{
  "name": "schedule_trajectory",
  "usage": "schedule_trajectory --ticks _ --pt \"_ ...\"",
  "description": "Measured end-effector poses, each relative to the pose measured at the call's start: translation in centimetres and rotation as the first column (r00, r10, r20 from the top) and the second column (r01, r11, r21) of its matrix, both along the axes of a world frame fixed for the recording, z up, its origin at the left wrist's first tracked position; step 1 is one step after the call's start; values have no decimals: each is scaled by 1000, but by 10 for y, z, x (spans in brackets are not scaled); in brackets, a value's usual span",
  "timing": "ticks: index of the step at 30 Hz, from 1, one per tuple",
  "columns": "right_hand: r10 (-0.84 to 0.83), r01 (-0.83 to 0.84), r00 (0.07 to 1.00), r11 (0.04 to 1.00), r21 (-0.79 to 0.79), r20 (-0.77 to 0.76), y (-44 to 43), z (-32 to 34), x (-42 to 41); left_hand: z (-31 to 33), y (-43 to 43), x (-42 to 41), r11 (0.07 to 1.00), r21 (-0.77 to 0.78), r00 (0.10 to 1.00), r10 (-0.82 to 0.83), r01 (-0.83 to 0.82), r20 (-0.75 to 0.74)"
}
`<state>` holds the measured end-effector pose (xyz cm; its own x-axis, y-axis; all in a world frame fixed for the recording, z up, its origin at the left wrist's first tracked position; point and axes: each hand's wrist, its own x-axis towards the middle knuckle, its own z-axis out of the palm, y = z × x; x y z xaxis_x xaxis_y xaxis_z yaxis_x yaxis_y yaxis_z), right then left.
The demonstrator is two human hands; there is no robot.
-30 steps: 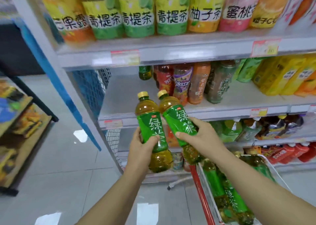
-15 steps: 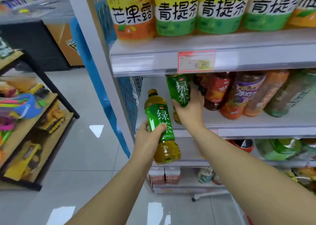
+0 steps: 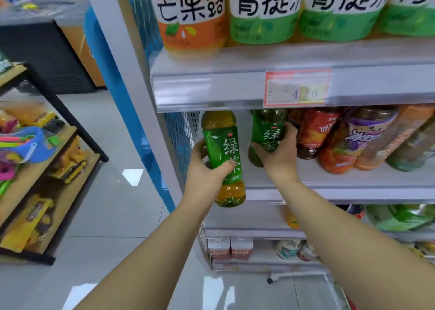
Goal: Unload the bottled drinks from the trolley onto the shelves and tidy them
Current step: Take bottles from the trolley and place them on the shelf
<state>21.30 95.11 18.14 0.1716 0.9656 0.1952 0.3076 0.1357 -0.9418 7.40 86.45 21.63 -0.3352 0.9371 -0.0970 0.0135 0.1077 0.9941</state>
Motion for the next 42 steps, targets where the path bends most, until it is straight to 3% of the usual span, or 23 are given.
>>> schedule_trajectory --ticks 3,7,11,20,25,28,30,32,34,35,38,42 --pt "64 -63 998 997 -50 16 0 -10 7 3 22 7 998 58 999 -25 26 -28" --pt "105 -101 994 991 -85 39 -3 -22 12 2 45 11 992 124 998 26 -34 65" --pt "130 -125 990 987 -97 46 1 -23 15 4 64 3 985 171 999 37 -39 14" --pt "113 -107 987 993 -58 115 12 -25 4 -22 66 -6 982 116 957 -111 147 -269" --pt "114 -108 970 993 -39 216 28 -14 -10 -27 84 -10 992 110 920 -12 59 -392" --pt "116 -107 974 993 -57 196 23 -13 -12 -28 81 -7 988 143 901 113 -57 -419" --pt "134 -123 951 991 -55 280 7 -18 -5 -36 60 -5 966 234 880 201 -106 -430" --pt "213 -214 830 975 -58 516 -9 -23 5 -52 34 1 962 273 738 180 6 -651" --pt "297 -292 701 949 -118 648 -11 -25 13 -66 24 8 981 163 537 82 105 -839" --pt "329 -308 672 939 -155 663 -7 -23 13 -68 26 11 993 68 484 14 94 -875" --pt "374 -354 643 919 -173 669 13 -17 7 -62 48 14 981 -193 465 -185 33 -866" --pt "379 -418 628 901 -116 679 36 -18 1 -58 78 7 961 -270 467 -265 57 -844"
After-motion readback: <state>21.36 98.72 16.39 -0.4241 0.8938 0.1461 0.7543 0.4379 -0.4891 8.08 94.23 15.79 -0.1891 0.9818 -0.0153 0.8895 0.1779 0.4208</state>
